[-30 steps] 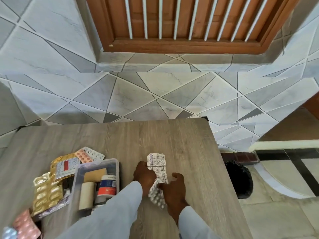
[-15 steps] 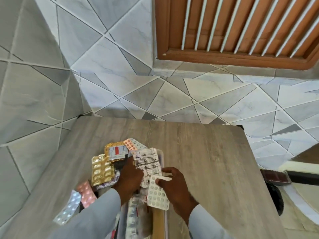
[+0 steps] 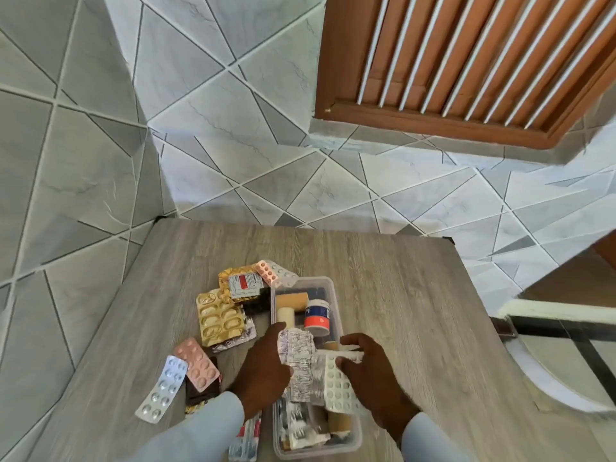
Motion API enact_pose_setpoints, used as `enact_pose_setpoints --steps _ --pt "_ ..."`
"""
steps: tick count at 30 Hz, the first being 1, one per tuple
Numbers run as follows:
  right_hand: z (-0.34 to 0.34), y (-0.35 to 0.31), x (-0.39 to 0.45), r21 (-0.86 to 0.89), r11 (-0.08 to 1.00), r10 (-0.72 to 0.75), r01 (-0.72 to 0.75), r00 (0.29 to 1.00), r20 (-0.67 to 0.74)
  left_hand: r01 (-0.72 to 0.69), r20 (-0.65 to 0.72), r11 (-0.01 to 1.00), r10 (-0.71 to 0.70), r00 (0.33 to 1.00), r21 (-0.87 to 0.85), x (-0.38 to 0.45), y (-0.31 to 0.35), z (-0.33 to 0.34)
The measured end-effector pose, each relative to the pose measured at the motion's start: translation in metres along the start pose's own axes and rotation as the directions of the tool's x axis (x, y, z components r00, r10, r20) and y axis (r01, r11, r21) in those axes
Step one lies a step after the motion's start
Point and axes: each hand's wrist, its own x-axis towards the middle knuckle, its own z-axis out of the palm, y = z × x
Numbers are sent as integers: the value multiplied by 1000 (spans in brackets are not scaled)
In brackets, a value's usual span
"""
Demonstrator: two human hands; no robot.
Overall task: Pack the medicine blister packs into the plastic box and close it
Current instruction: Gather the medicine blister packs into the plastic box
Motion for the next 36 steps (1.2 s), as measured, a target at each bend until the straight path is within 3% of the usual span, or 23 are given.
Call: enact_pose_setpoints --steps 6,10,12,15,20,23,26,30,34,36 --pt "9 22 -22 -270 955 -134 124 991 -20 -109 -13 992 110 994 71 -33 -13 14" --pt "7 30 -23 -298 942 -164 153 986 -11 -107 -74 963 129 989 247 -47 -8 24" --pt "5 31 -20 -307 931 -206 194 979 -6 -100 -57 892 139 989 441 -53 -5 25" --pt "1 25 -17 -238 943 -236 234 972 21 -45 -71 695 137 988 718 -61 -5 26" --pt "4 20 -15 -104 954 -268 282 955 126 -47 -57 540 176 983 841 -63 -20 32" --pt "15 28 -13 -190 926 -285 328 933 221 -18 -97 552 178 979 834 -62 -25 33" --pt "30 36 -10 -365 827 -331 429 894 302 -4 -88 590 128 988 808 -65 -26 31" --pt "43 34 -12 -561 583 -460 588 808 369 -98 1 593 161 987 799 -72 -16 31" --pt "38 34 -14 -661 420 -509 622 764 395 -128 63 546 137 989 828 -75 -1 27" --pt "30 37 -18 -680 394 -525 619 758 386 -126 66 562 126 990 817 -73 2 24"
